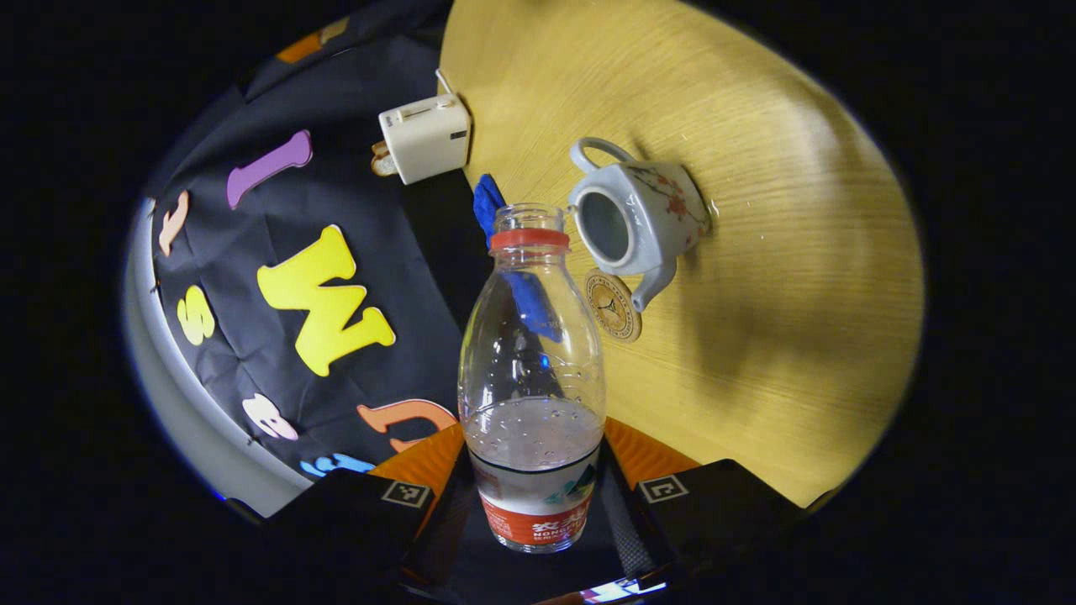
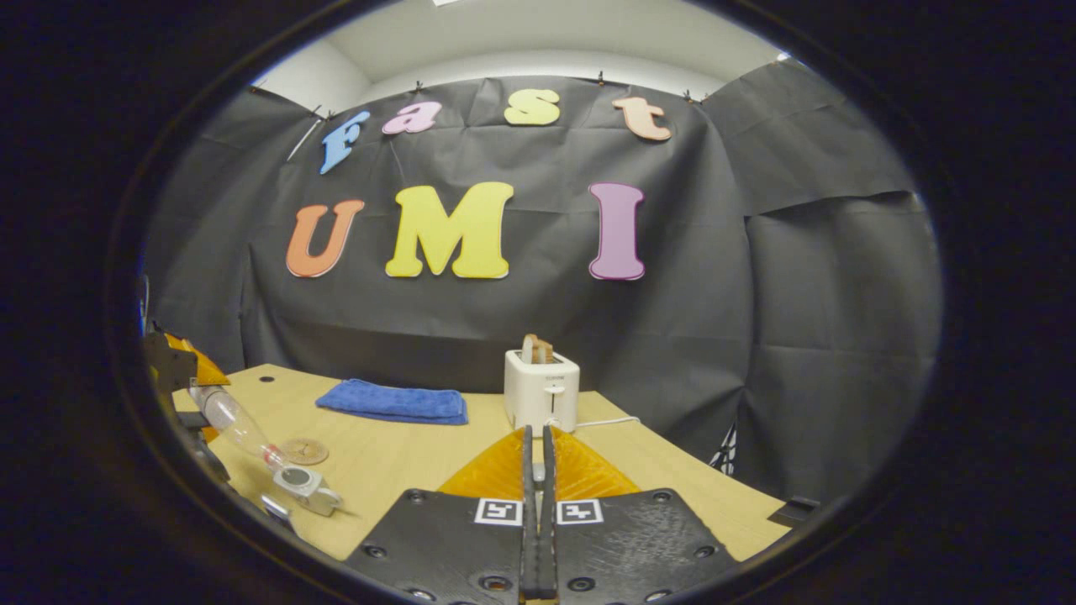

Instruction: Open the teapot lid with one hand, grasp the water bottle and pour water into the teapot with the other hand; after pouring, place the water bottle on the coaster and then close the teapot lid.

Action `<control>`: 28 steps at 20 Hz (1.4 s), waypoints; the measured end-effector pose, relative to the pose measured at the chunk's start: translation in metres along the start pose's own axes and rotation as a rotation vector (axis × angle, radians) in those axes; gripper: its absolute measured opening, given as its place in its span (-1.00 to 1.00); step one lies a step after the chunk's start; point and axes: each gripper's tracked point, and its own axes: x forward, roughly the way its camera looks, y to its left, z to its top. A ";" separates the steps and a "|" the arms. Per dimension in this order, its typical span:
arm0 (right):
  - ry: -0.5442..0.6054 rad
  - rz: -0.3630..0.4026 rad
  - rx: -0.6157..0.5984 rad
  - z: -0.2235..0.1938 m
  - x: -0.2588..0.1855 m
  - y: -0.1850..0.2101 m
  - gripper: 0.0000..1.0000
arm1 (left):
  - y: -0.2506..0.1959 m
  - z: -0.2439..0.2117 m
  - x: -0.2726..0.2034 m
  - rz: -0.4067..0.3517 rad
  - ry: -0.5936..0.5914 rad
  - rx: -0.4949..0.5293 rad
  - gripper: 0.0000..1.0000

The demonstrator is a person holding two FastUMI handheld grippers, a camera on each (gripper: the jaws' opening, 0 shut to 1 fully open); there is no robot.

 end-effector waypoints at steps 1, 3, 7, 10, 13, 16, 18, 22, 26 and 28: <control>0.005 0.001 0.003 0.000 0.000 0.000 -1.00 | 0.001 -0.004 0.000 0.010 -0.004 -0.057 0.49; -0.004 -0.008 0.002 0.003 -0.002 -0.003 -1.00 | -0.002 -0.013 0.002 0.017 -0.020 -0.207 0.49; -0.026 -0.019 -0.015 0.009 -0.006 -0.005 -1.00 | 0.000 -0.033 0.012 0.014 -0.047 -0.574 0.50; -0.034 -0.025 -0.037 0.011 -0.009 -0.002 -1.00 | 0.017 -0.027 0.013 0.054 -0.137 -0.849 0.51; -0.032 -0.019 -0.061 0.009 -0.011 0.007 -1.00 | 0.026 -0.018 0.016 0.069 -0.226 -1.051 0.51; -0.030 -0.008 -0.094 0.004 -0.011 0.017 -1.00 | 0.031 -0.007 0.022 0.059 -0.301 -1.264 0.51; -0.032 0.006 -0.110 0.004 -0.012 0.025 -1.00 | 0.031 -0.002 0.031 0.039 -0.334 -1.426 0.53; -0.040 0.055 -0.109 0.012 -0.021 0.045 -0.99 | 0.037 0.010 0.054 0.027 -0.361 -1.660 0.55; -0.084 0.102 -0.153 0.027 -0.021 0.061 -1.00 | 0.046 0.020 0.080 0.037 -0.387 -1.772 0.56; -0.080 0.145 -0.159 0.025 -0.022 0.073 -1.00 | 0.047 0.025 0.091 0.032 -0.396 -1.830 0.56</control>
